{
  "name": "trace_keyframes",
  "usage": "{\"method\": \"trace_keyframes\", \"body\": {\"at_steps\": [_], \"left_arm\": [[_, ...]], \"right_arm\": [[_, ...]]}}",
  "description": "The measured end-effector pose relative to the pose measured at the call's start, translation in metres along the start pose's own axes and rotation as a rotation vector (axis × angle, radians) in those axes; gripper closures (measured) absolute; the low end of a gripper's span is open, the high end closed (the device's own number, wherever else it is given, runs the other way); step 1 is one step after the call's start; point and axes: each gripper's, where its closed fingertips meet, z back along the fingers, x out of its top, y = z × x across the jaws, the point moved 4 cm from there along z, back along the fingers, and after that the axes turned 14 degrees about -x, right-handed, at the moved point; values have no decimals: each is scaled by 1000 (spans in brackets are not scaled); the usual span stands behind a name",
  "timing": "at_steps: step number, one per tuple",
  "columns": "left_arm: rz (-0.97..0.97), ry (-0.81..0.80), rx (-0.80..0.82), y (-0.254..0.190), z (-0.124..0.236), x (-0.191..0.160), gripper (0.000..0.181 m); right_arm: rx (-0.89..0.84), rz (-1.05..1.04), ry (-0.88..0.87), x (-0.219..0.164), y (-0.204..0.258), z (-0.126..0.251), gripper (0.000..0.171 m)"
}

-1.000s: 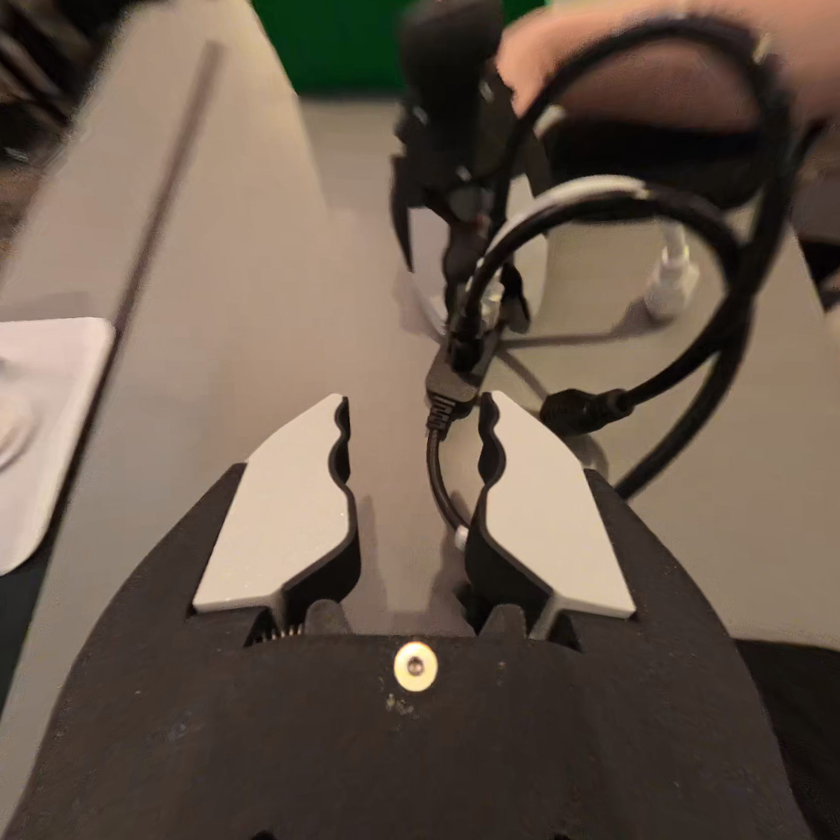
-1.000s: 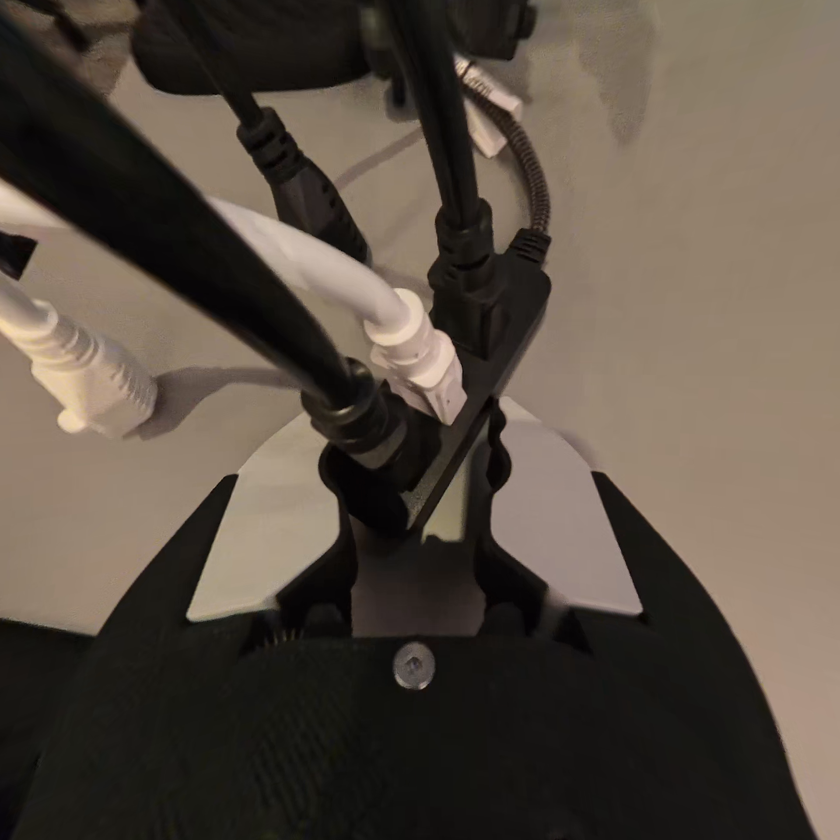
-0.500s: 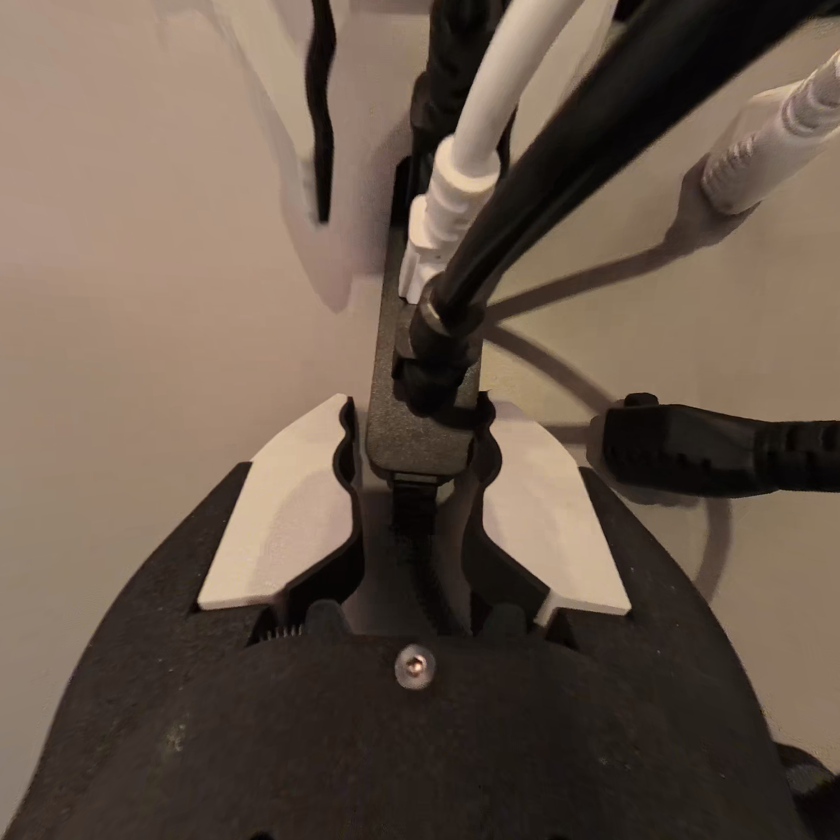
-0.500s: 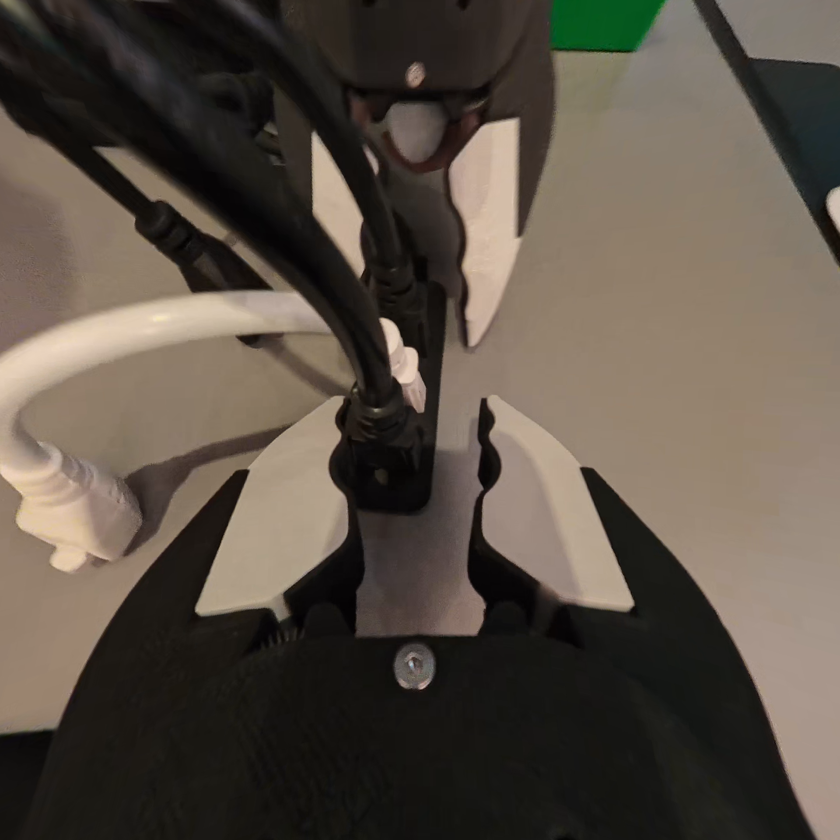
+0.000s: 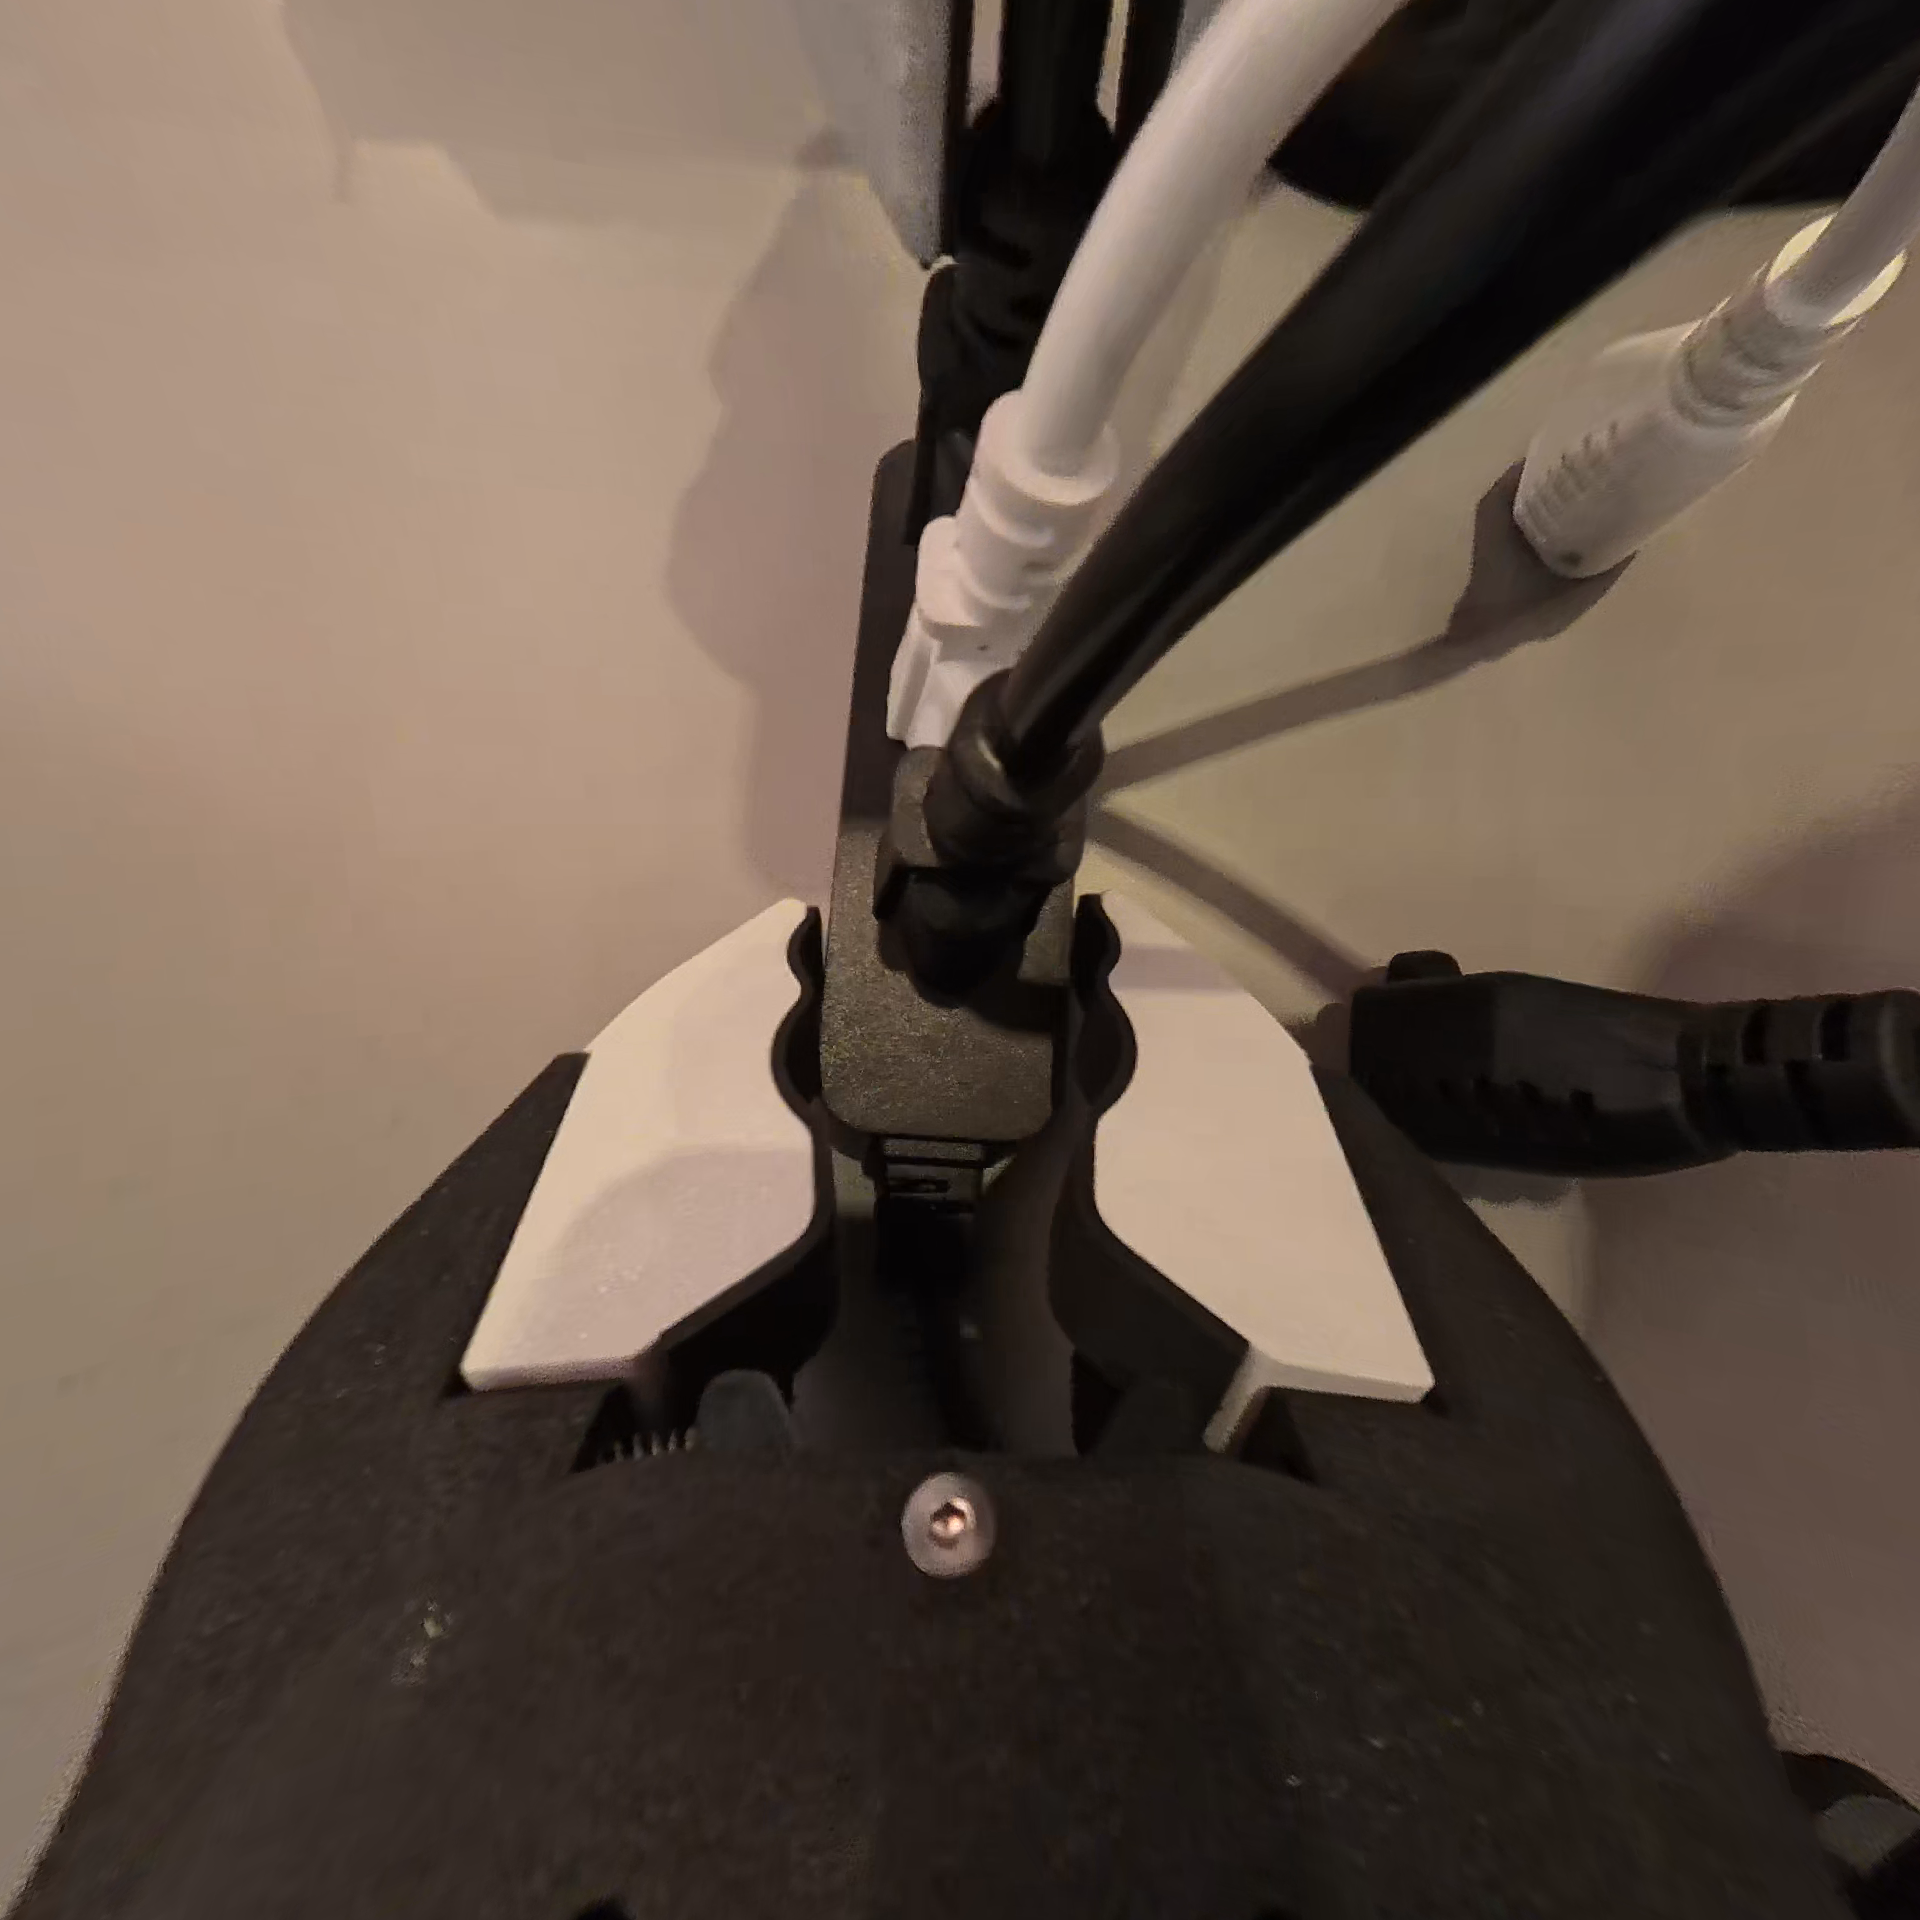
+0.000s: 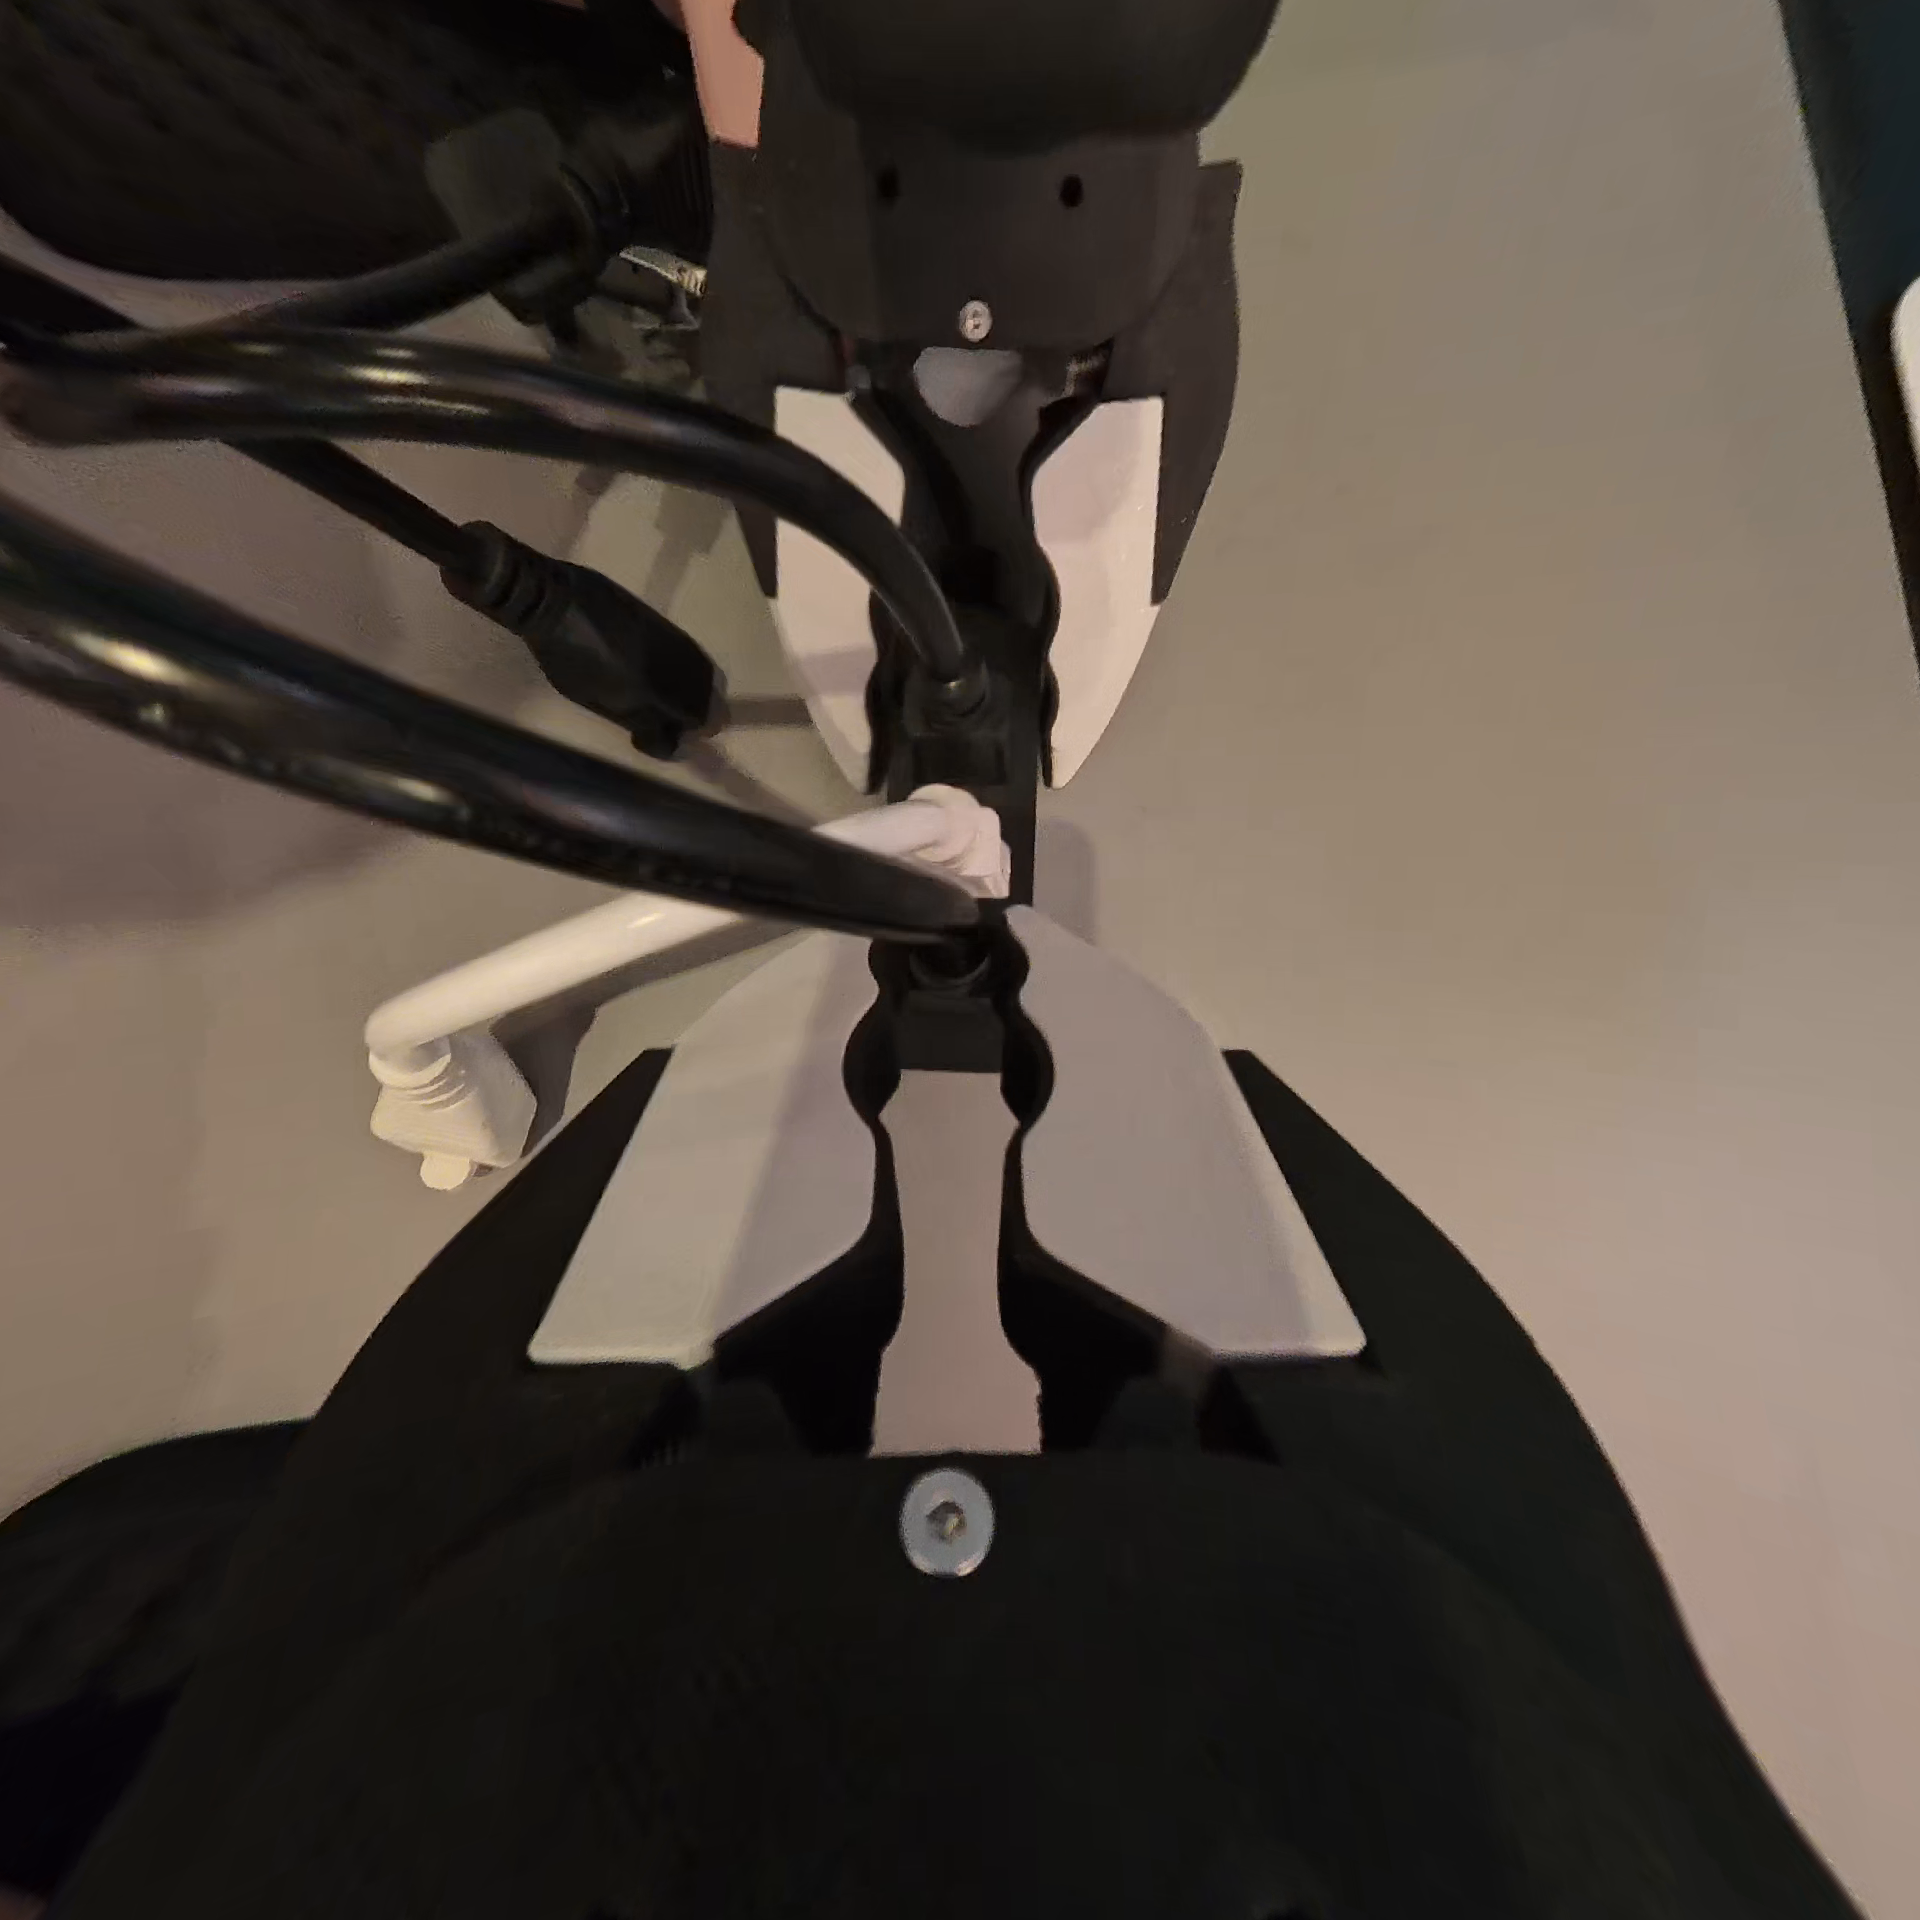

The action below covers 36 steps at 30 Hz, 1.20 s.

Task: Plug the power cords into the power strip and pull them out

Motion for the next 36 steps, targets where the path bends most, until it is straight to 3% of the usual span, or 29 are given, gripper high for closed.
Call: {"method": "trace_keyframes", "body": {"at_steps": [11, 20, 36], "left_arm": [[59, -109, -44, 1, 3, -2, 136], [60, -101, -37, 1, 2, -2, 136], [-3, -64, -8, -1, -1, -4, 136]], "right_arm": [[71, 100, 290, 5, -3, -6, 154], [63, 75, 430, 4, -1, -13, 154], [75, 91, 460, 3, 3, -14, 154]]}}
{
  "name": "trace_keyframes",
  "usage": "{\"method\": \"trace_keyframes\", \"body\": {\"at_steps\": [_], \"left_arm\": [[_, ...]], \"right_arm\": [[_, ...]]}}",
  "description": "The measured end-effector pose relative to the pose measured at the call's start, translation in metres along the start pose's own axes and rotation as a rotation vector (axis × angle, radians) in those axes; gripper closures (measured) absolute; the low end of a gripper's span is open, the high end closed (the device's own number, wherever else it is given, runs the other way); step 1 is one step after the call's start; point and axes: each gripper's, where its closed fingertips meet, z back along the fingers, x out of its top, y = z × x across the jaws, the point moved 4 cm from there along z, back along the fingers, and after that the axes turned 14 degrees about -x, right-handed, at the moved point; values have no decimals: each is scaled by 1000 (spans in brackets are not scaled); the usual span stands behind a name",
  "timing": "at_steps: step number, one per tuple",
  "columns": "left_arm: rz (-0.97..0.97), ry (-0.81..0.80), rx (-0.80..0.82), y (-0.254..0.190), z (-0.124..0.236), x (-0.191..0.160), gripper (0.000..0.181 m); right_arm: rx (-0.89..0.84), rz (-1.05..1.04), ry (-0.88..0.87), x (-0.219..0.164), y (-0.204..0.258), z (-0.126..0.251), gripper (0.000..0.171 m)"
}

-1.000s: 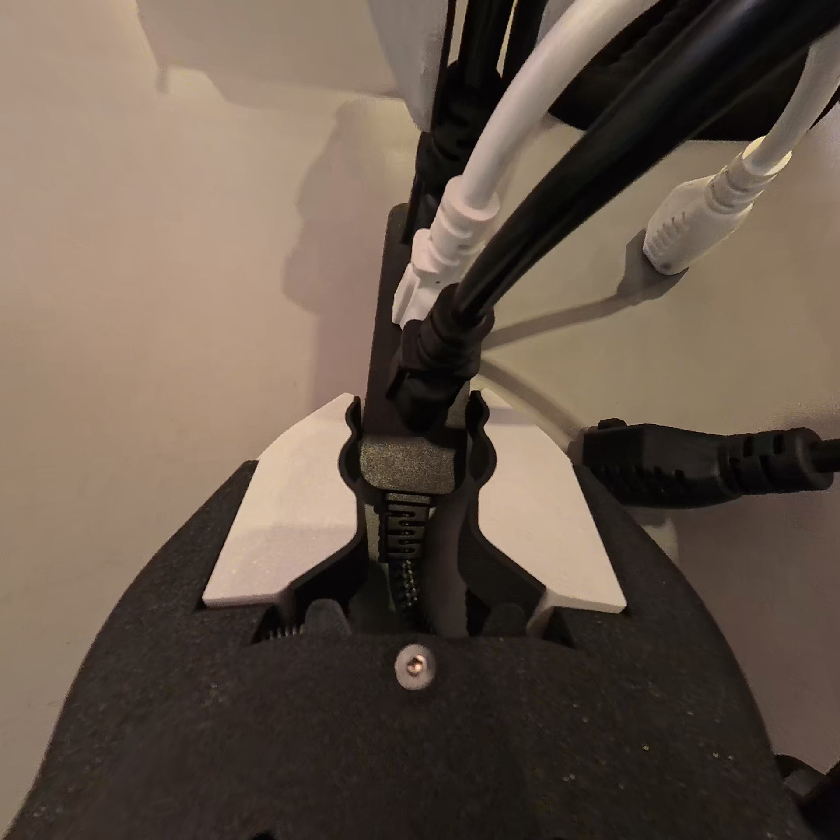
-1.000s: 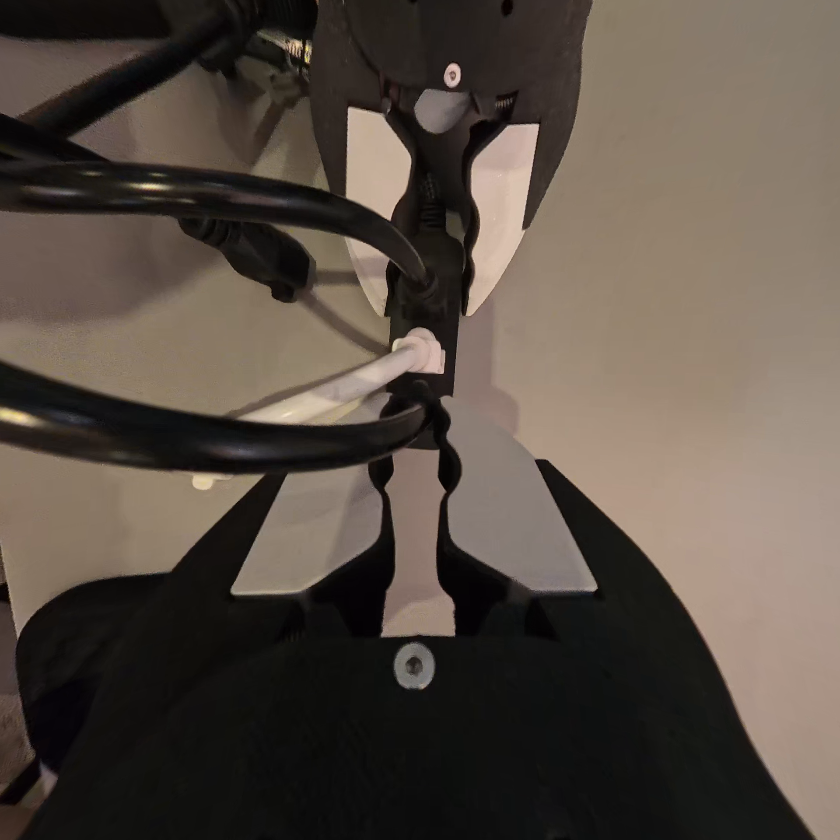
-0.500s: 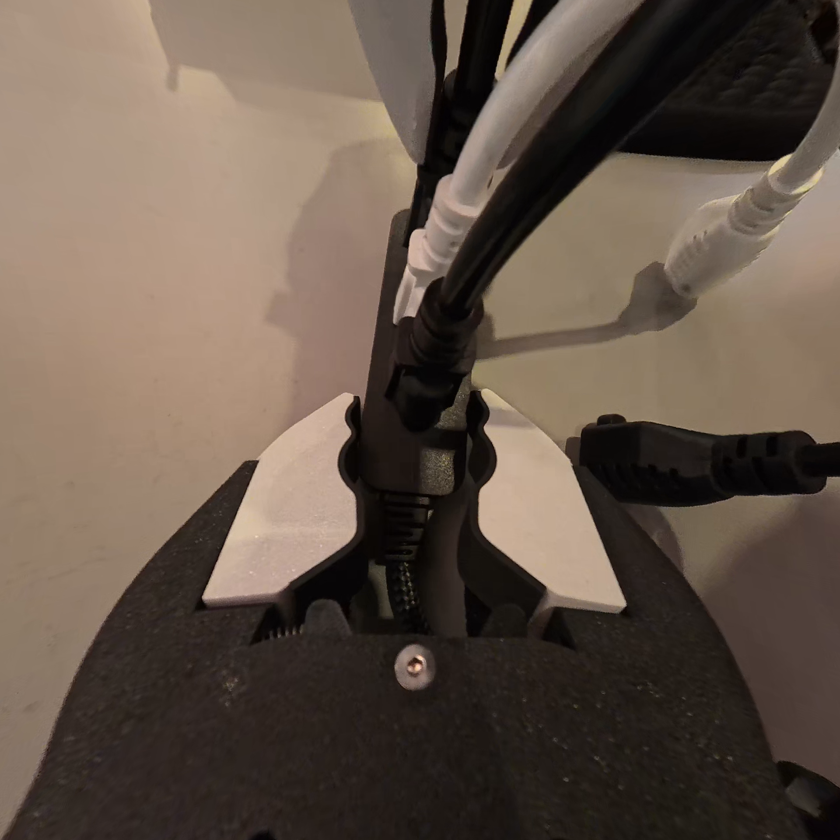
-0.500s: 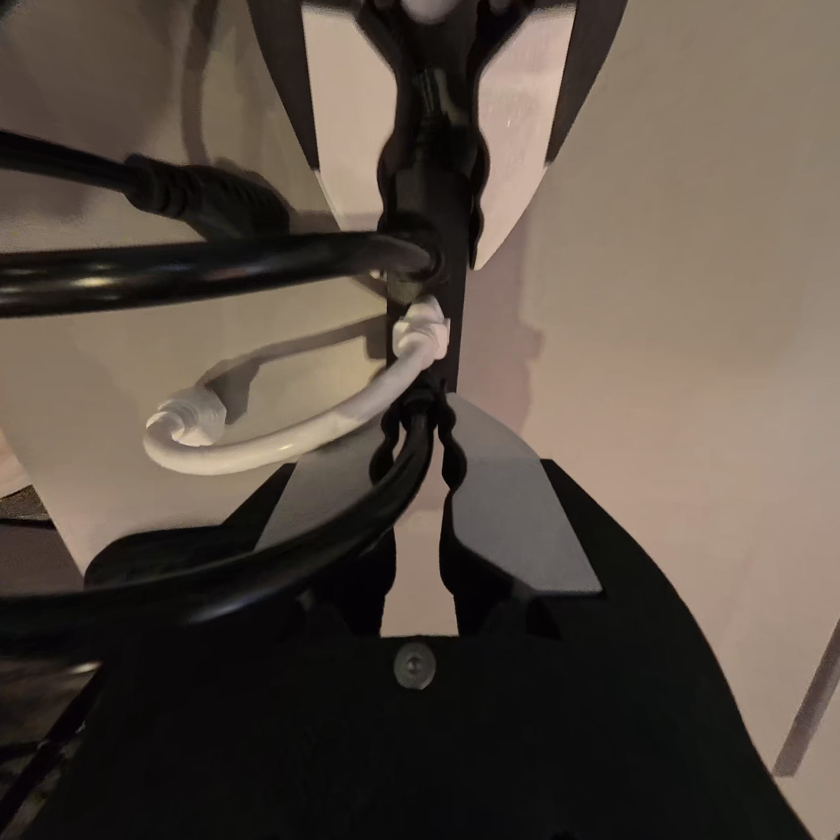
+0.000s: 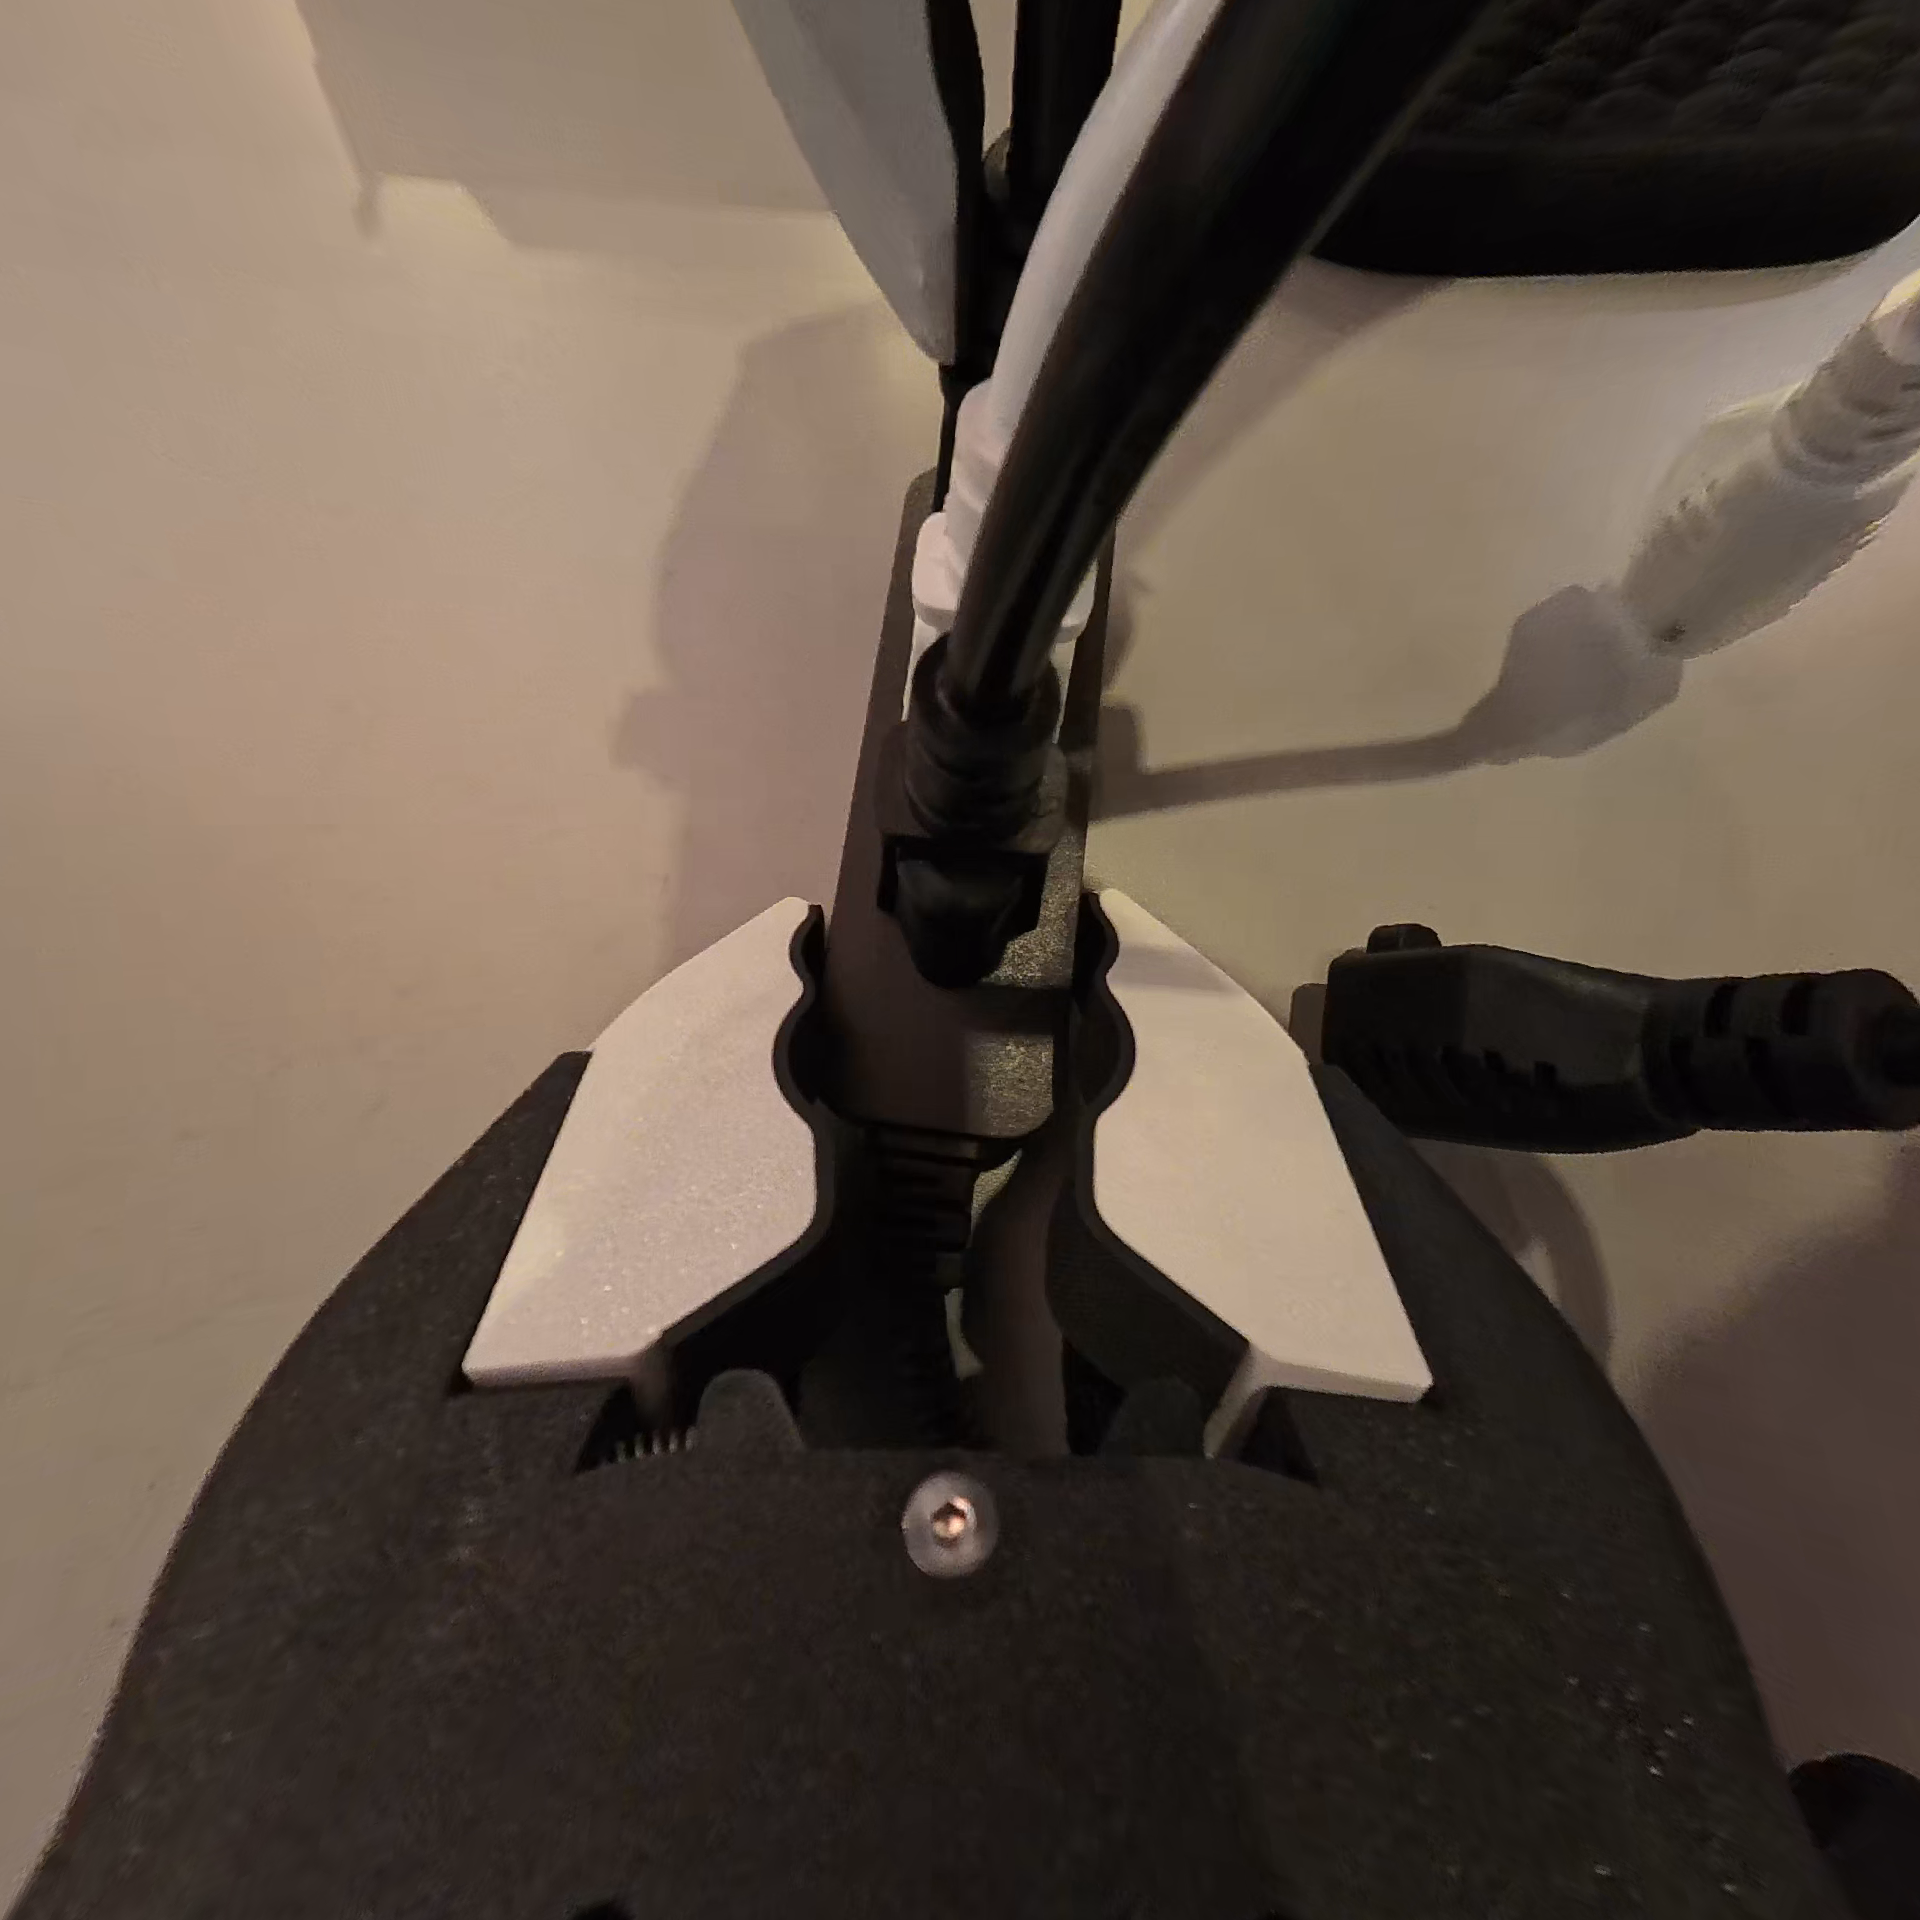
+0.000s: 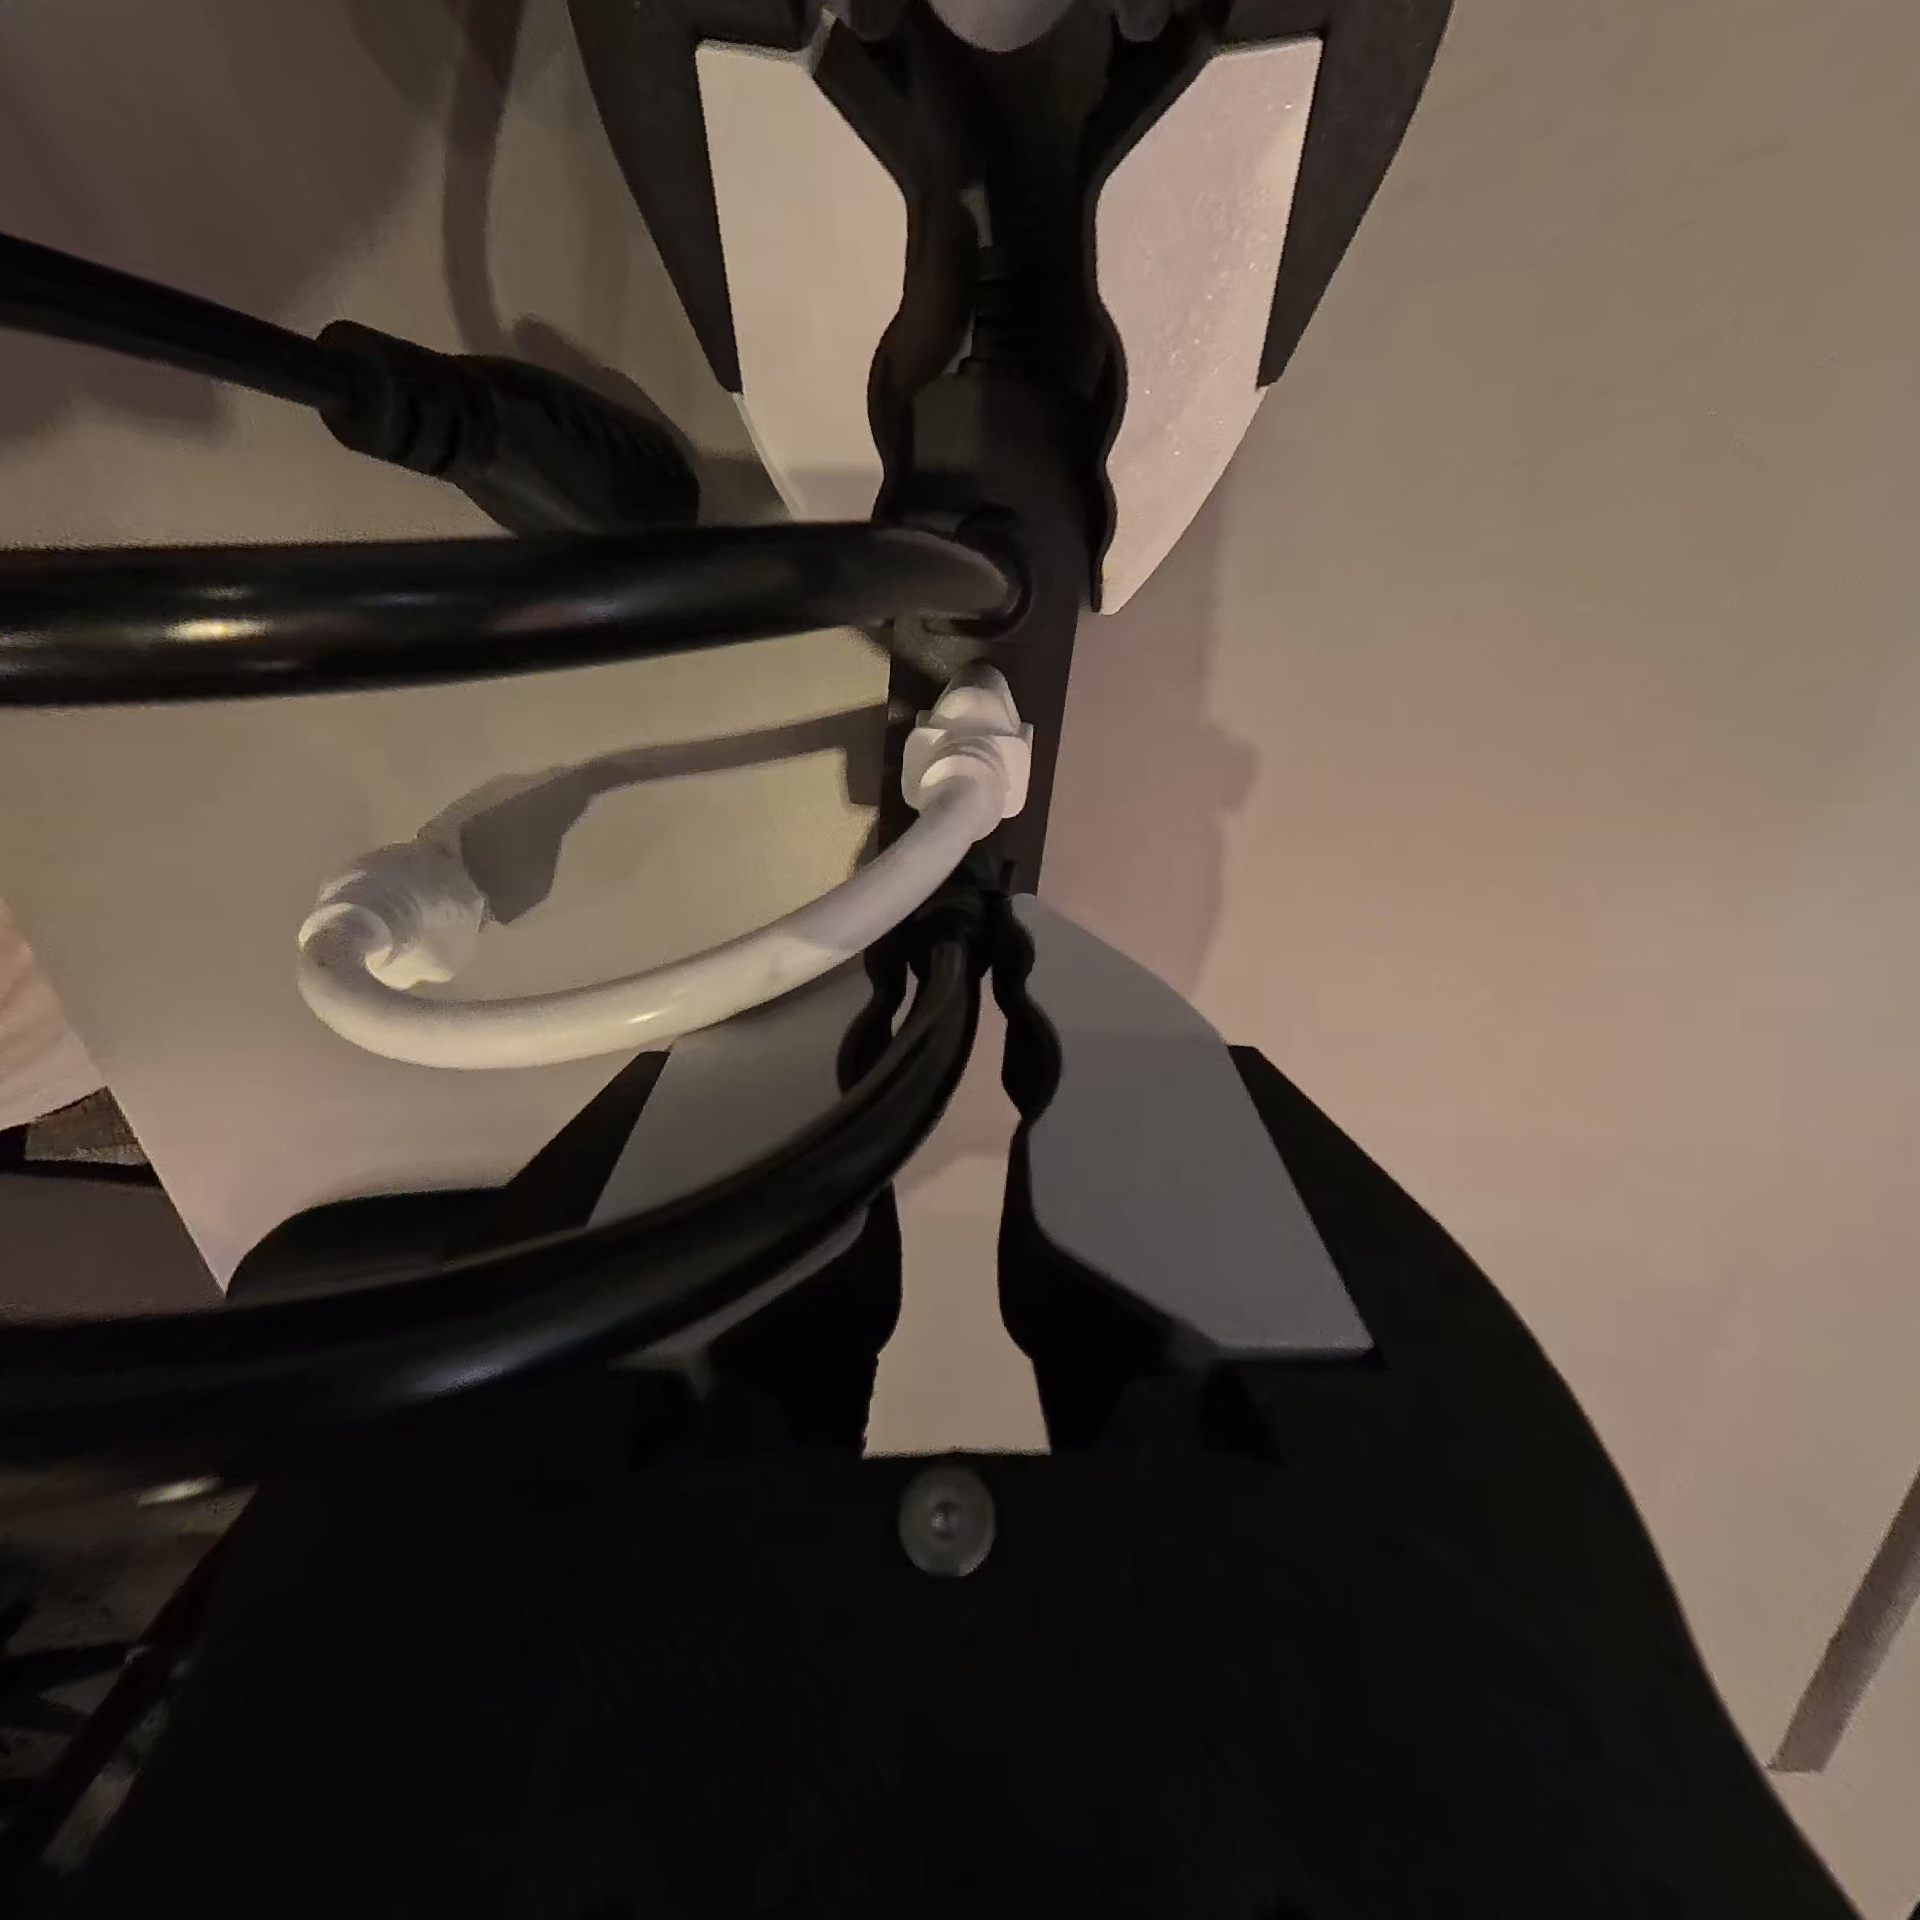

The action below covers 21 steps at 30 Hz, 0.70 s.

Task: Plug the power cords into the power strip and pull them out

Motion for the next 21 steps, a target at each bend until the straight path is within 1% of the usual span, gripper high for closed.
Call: {"method": "trace_keyframes", "body": {"at_steps": [14, 18, 21], "left_arm": [[-17, 7, -1, 0, -1, 0, 136], [-19, 9, -4, 1, -1, 0, 136], [-21, 11, -6, 1, -2, 0, 136]], "right_arm": [[-14, -9, 86, 4, 2, 0, 155], [-28, -44, 37, 3, 3, 0, 156], [-38, -45, 37, 3, 4, 0, 156]]}}
